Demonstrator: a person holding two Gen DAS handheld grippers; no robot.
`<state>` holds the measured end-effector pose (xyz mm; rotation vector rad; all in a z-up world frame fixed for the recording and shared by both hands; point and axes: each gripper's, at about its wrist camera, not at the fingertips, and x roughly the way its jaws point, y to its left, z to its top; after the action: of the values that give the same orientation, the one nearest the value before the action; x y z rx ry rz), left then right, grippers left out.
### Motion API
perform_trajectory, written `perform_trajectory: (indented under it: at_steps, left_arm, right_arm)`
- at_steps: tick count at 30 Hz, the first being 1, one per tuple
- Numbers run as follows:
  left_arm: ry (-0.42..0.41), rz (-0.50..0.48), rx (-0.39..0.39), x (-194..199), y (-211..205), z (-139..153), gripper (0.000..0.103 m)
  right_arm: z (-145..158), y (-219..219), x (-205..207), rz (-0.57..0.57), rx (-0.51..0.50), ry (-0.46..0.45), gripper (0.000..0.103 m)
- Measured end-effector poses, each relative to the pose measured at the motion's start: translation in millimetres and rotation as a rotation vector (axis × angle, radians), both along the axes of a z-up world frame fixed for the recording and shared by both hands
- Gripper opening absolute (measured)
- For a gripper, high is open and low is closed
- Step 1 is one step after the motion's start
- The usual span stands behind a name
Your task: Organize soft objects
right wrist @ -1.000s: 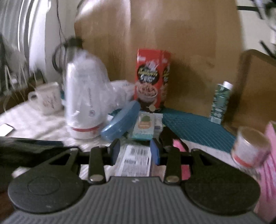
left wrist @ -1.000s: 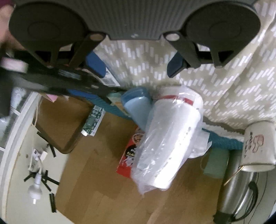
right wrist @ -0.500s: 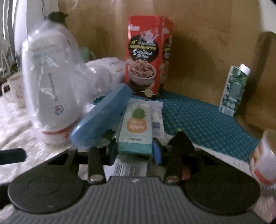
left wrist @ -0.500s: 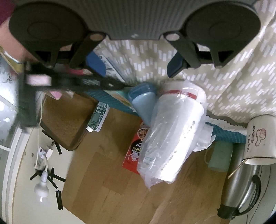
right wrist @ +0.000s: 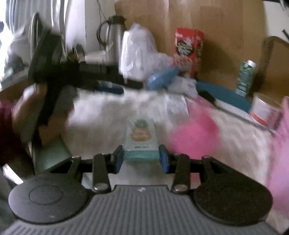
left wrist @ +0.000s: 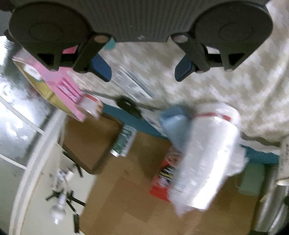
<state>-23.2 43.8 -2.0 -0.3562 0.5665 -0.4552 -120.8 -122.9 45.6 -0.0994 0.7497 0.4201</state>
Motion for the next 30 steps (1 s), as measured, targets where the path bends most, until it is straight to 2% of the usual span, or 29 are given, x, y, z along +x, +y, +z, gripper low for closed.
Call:
perform_trajectory:
  at_steps: [2,5,9,11,13,14,16,19,23,30]
  left_arm:
    - [0.035,-0.068,-0.026,-7,-14,-2,0.079]
    - [0.061,-0.142,0.003,-15,-40,-4,0.079]
    - [0.113,-0.215,0.022,-20,-67,-6,0.076]
    - [0.086,-0.203,0.102,-31,-79,-4,0.074]
    - [0.077,-0.185,0.143,-40,-81,-3,0.068]
    - [0.094,-0.172,0.124,-42,-77,-2,0.066]
    - [0.127,-0.165,0.058,-44,-67,2,0.063]
    - [0.099,-0.179,0.02,-51,-66,20,0.06]
    - [0.005,-0.195,0.055,-50,-91,51,0.06]
    - [-0.071,-0.359,0.028,-19,-167,86,0.061]
  right_arm:
    - [1,-12,-10,-0.052,0.014,-0.002,0.049]
    - [1,-25,-20,-0.116,0.025,-0.008,0.051]
    - [-2,-27,-20,-0.115,0.049,-0.019,0.053]
    - [-4,-21,-19,-0.098,0.046,-0.034,0.053]
    - [-5,-23,-19,-0.094,0.028,-0.059,0.044]
    - [-4,-24,-18,-0.09,0.049,-0.055,0.033]
    - [1,-39,-21,-0.095,0.12,-0.056,0.028]
    - [12,-43,-23,-0.108,0.143,-0.089,0.026]
    - [30,-50,-29,-0.134,0.176,-0.156,0.025]
    - [63,-100,-44,-0.306,0.179,-0.334,0.025]
